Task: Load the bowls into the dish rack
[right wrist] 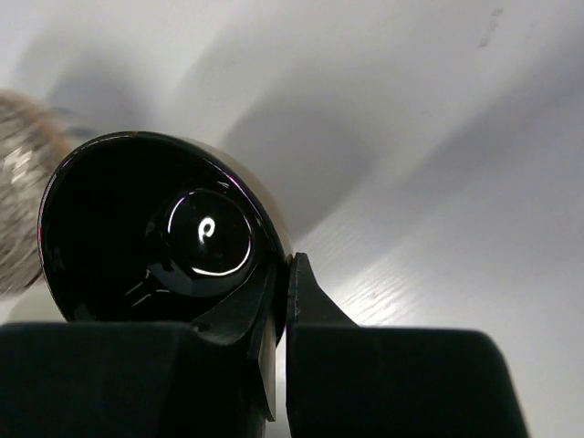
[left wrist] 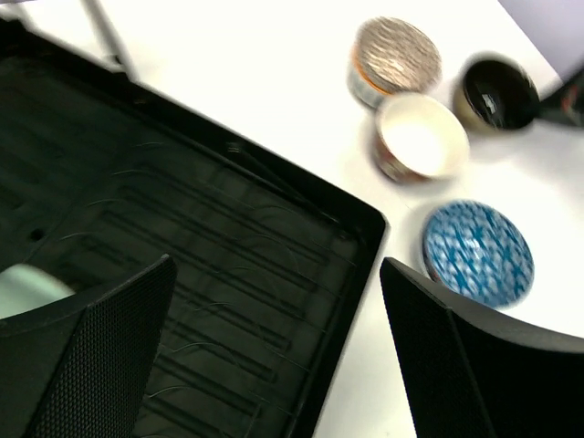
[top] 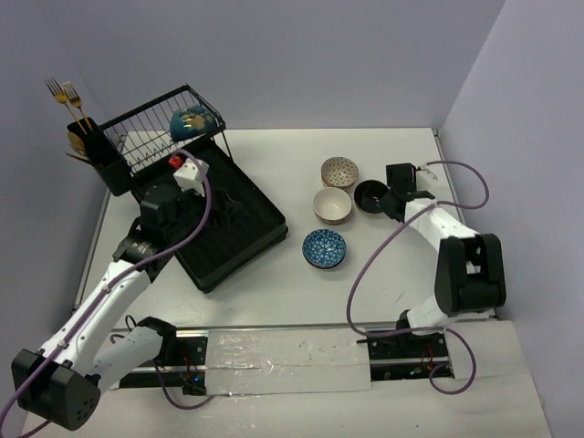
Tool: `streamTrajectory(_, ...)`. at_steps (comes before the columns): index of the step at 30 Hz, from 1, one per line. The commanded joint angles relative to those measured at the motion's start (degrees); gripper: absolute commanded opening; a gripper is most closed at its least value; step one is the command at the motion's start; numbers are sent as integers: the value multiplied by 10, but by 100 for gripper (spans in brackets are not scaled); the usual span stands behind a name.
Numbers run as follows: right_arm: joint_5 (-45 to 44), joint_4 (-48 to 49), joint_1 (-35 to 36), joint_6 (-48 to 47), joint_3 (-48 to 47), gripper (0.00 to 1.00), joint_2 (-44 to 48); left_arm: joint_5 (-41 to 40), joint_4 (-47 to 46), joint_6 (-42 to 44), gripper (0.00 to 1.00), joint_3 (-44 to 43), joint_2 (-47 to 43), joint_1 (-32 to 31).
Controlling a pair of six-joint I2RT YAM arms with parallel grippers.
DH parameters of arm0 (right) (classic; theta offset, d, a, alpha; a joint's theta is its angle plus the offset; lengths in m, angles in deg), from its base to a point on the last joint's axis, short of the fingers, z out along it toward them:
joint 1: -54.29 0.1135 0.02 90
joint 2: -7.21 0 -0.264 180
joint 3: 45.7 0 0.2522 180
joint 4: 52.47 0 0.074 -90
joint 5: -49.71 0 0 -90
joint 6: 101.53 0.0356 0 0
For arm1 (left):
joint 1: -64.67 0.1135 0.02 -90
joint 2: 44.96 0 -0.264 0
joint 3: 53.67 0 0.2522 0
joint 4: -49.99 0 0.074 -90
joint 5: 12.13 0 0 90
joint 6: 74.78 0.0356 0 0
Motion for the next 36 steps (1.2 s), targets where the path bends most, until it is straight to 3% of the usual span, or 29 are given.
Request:
streamTrajectory(1, -19, 16, 46, -41, -25, 0, 102, 37, -19, 66, 99, -20, 1, -48)
streamTrajectory(12, 66, -69, 216, -207, -139, 0, 171, 45, -22, 288, 93, -48, -12, -189)
streamTrajectory(24, 55, -150, 346, -298, -216, 0, 138, -76, 14, 503, 86, -95, 94, -371)
streamTrajectory(36, 2, -168, 393, -324, -241, 0, 118, -60, 80, 580, 69, -135, 171, -385)
